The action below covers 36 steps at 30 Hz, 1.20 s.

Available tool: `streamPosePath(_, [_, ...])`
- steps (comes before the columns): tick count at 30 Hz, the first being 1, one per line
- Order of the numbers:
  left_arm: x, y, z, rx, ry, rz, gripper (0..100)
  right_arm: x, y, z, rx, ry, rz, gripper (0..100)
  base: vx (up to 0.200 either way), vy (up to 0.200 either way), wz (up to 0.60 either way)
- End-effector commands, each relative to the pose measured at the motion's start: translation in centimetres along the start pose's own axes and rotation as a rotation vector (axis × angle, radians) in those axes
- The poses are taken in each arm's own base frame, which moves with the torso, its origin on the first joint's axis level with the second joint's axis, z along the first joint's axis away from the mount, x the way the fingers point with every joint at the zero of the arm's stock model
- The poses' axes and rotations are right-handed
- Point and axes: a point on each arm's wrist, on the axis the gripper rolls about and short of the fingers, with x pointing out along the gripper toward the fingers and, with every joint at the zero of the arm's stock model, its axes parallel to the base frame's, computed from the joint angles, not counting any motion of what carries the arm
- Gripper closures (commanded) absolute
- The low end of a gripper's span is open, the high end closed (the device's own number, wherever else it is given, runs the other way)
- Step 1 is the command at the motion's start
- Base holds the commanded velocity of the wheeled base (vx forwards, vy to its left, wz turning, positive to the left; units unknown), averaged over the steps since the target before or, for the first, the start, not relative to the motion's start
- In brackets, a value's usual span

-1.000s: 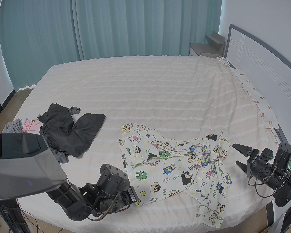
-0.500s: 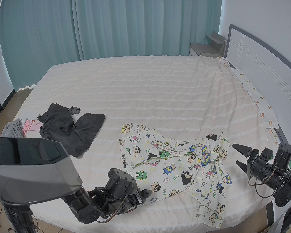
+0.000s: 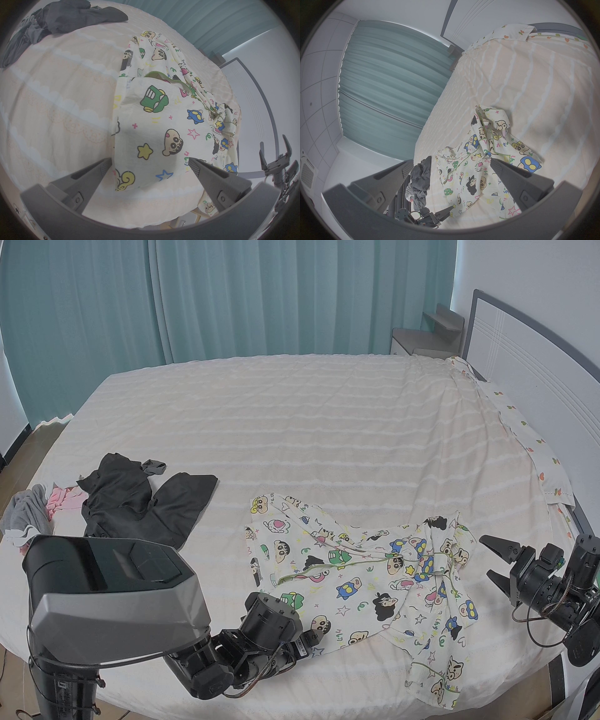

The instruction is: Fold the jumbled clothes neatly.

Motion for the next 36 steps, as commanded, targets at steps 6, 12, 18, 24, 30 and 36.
streamPosePath(6, [0.4,0.3,-0.3,0.012,0.011,0.020,0,-0.2,-0.1,-0.1,0.004,0.005,-0.008,0,0.000,0.000,0.00])
streamPosePath(12, [1.0,0.2,-0.3,0.014,-0.012,0.031,0,-0.1,-0.1,-0.2,0.004,0.008,-0.009,0,0.000,0.000,0.00])
streamPosePath(18, [1.5,-0.1,-0.5,0.042,-0.027,0.057,100,-0.1,-0.2,-0.2,0.005,0.007,-0.010,0,0.000,0.000,0.00])
streamPosePath(24, [1.2,0.2,-0.8,0.048,-0.020,0.069,100,-0.1,-0.4,-0.1,0.008,0.007,-0.018,0,0.000,0.000,0.00])
streamPosePath(30, [-1.2,0.9,-0.7,0.050,-0.024,0.090,100,-0.1,-0.4,-0.1,0.007,0.005,-0.020,0,0.000,0.000,0.00])
streamPosePath(36, [-4.7,1.5,-0.4,0.048,-0.024,0.089,100,-0.1,-0.4,-0.1,0.007,0.007,-0.020,0,0.000,0.000,0.00])
